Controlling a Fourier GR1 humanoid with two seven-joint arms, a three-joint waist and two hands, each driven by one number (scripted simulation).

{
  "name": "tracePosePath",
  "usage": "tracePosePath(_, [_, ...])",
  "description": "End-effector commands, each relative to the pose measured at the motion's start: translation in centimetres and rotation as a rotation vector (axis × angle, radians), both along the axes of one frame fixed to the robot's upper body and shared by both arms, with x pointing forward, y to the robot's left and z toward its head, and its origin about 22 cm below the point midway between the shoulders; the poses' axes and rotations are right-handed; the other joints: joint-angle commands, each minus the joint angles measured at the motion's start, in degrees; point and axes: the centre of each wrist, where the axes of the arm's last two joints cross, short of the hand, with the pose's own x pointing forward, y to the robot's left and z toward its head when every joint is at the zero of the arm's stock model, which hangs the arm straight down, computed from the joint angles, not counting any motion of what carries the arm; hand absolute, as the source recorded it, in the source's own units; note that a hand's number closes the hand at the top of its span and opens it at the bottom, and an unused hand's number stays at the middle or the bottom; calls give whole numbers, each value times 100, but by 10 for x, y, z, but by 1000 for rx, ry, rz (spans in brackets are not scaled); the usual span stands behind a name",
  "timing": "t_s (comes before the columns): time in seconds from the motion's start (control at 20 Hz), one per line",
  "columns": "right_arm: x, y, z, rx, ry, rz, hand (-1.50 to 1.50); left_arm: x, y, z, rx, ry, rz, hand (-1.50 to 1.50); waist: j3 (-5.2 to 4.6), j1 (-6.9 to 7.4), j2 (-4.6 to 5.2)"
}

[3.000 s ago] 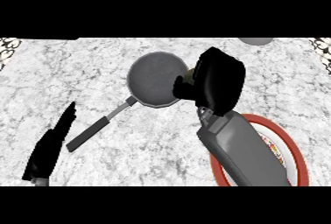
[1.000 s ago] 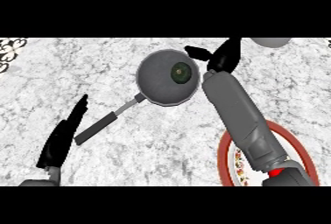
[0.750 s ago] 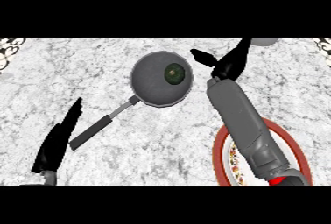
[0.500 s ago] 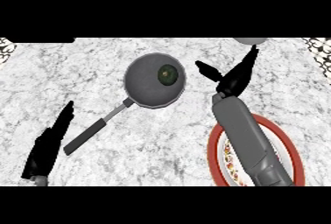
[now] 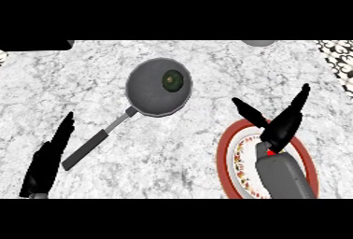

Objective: Pick the squash from the plate and place it in the pan

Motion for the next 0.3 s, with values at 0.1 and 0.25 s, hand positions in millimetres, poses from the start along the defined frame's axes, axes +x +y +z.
tracePosePath(0.1, [-76, -46, 24, -32, 15, 12, -150, 4, 3, 6, 4, -6, -9, 0, 2, 48, 33])
tracePosePath(0.25, [-115, -43, 29, -15, -8, 33, -150, 8, -6, -2, -3, -10, -22, 0, 6, 99, 55])
